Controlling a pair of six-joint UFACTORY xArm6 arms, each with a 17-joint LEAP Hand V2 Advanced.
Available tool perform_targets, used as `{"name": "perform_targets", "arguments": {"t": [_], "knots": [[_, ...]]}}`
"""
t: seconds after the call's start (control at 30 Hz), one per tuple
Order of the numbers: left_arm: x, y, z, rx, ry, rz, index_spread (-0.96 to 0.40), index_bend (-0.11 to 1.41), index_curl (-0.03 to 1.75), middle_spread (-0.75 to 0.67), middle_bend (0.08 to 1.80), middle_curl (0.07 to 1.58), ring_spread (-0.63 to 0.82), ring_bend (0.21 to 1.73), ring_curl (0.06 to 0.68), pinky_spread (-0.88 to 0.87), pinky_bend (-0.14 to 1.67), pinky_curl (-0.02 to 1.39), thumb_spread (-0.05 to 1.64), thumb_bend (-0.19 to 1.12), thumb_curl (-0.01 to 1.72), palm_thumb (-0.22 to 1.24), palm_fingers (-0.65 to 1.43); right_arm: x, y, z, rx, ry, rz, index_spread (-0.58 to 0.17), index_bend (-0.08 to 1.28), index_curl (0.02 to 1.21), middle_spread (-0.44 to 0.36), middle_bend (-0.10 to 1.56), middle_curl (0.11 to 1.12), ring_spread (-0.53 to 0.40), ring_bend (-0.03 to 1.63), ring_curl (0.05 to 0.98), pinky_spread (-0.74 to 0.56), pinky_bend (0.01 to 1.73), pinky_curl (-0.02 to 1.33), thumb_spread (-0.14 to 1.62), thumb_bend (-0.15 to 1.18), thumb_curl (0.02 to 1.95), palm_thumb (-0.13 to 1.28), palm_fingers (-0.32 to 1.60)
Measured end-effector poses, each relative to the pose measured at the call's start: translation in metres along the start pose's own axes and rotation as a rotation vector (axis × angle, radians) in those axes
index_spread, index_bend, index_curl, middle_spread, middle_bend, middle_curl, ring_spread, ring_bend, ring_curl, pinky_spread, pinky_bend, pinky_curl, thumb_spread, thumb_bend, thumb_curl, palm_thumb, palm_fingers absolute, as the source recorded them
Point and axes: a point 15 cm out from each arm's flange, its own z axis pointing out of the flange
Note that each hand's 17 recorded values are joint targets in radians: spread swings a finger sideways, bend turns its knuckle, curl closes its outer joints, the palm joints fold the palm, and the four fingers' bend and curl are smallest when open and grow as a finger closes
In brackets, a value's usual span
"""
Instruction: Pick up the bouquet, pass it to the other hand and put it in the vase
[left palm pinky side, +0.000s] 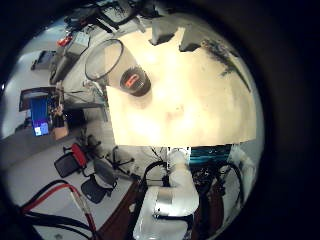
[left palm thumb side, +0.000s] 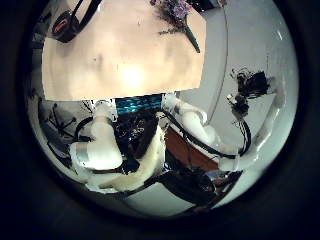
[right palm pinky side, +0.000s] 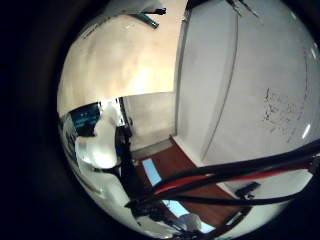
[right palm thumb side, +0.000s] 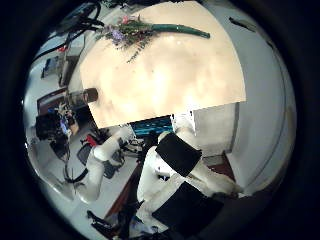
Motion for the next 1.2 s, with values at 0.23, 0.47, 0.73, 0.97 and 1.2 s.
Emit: {"name": "perform_targets", "arguments": {"t": [0.23, 0.47, 0.73, 0.97, 1.2], "knots": [[0.001, 0.002, -0.001, -0.001, -0.008, -0.007, -0.04, 0.18, 0.35, 0.32, 0.18, 0.30, 0.53, 0.50, 0.198, 0.52, 0.27, 0.32, 1.17, -0.02, 0.29, 0.24, 0.10, 0.004, -0.005, -0.020, 0.038, 0.001, -0.008, -0.337, 0.16, 0.28, -0.058, 0.35, 0.37, -0.061, 0.72, 0.219, 0.30, 0.62, 0.19, 1.17, -0.02, 0.33, 0.40, 0.30], [0.009, 0.000, -0.004, -0.001, -0.013, 0.018, -0.04, 0.18, 0.35, 0.32, 0.18, 0.30, 0.53, 0.50, 0.199, 0.52, 0.27, 0.32, 1.17, -0.02, 0.29, 0.25, 0.10, 0.007, -0.003, -0.036, 0.076, 0.001, -0.024, -0.340, 0.16, 0.28, -0.061, 0.36, 0.37, -0.073, 0.73, 0.218, 0.28, 0.62, 0.18, 1.18, -0.02, 0.33, 0.40, 0.31], [0.031, -0.009, -0.004, -0.025, -0.033, 0.117, -0.04, 0.18, 0.35, 0.32, 0.18, 0.30, 0.53, 0.50, 0.197, 0.52, 0.27, 0.32, 1.17, -0.02, 0.29, 0.25, 0.10, 0.033, -0.011, -0.031, 0.074, -0.044, 0.056, -0.346, 0.18, 0.29, -0.083, 0.38, 0.37, -0.103, 0.75, 0.214, 0.26, 0.62, 0.17, 1.18, -0.02, 0.32, 0.37, 0.35], [0.055, -0.015, 0.003, -0.064, -0.063, 0.252, -0.04, 0.18, 0.35, 0.32, 0.18, 0.30, 0.53, 0.50, 0.195, 0.52, 0.27, 0.32, 1.17, -0.02, 0.29, 0.23, 0.11, 0.058, -0.049, -0.031, 0.059, -0.162, 0.122, -0.322, 0.17, 0.31, -0.079, 0.38, 0.37, -0.107, 0.72, 0.204, 0.25, 0.62, 0.16, 1.16, -0.02, 0.32, 0.37, 0.32], [0.056, -0.018, 0.006, -0.081, -0.067, 0.330, -0.04, 0.18, 0.35, 0.32, 0.18, 0.30, 0.53, 0.49, 0.195, 0.52, 0.27, 0.32, 1.18, -0.02, 0.29, 0.22, 0.11, 0.083, -0.102, -0.015, 0.069, -0.185, 0.161, -0.271, 0.16, 0.30, -0.049, 0.35, 0.37, -0.066, 0.69, 0.198, 0.26, 0.62, 0.16, 1.11, -0.01, 0.35, 0.42, 0.26]]}}
